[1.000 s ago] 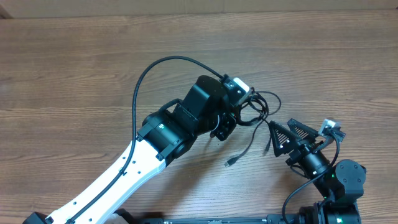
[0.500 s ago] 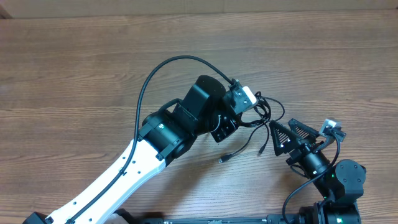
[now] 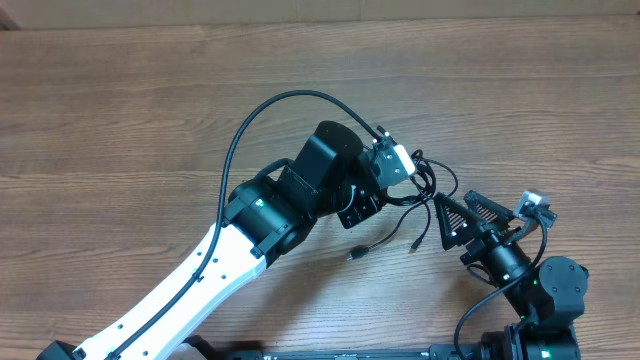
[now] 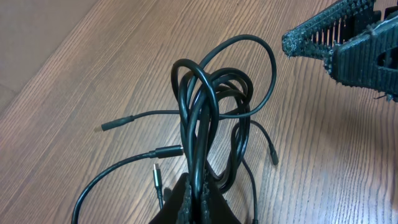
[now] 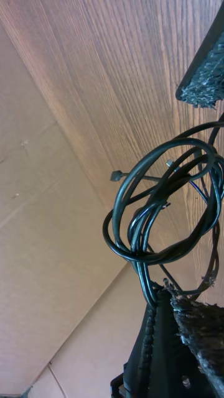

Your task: Untangle cables

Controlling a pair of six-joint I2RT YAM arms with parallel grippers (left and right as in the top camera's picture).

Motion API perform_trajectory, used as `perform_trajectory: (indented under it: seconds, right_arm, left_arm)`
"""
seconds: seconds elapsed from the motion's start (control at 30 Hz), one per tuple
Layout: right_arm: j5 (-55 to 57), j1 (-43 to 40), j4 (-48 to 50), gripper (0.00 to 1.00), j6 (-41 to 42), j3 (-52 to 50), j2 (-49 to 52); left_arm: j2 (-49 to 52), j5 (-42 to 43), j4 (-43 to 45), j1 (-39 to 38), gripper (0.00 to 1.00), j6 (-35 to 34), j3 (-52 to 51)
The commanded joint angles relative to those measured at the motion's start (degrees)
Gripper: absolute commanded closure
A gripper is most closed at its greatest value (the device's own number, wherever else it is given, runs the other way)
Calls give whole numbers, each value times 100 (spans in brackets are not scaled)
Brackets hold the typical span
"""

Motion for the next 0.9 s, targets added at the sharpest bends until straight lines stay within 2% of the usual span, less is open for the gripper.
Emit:
perform_trajectory:
  seconds: [0.0, 0.4, 0.73, 0.87]
  right_arm:
    - [96, -11, -2, 0, 0, 120, -42]
    - [111, -11, -39, 0, 0, 120, -42]
    - [114, -11, -39, 0, -2, 120, -42]
    - [114, -11, -39, 0, -2, 120, -42]
  left_arm:
    - [-74, 116, 79, 20, 96, 44, 111]
    - [-74, 116, 57, 20, 96, 11, 111]
    - [-74, 260, -120, 20, 96, 1646, 111]
    - [-74, 260, -138, 20, 96, 1768, 111]
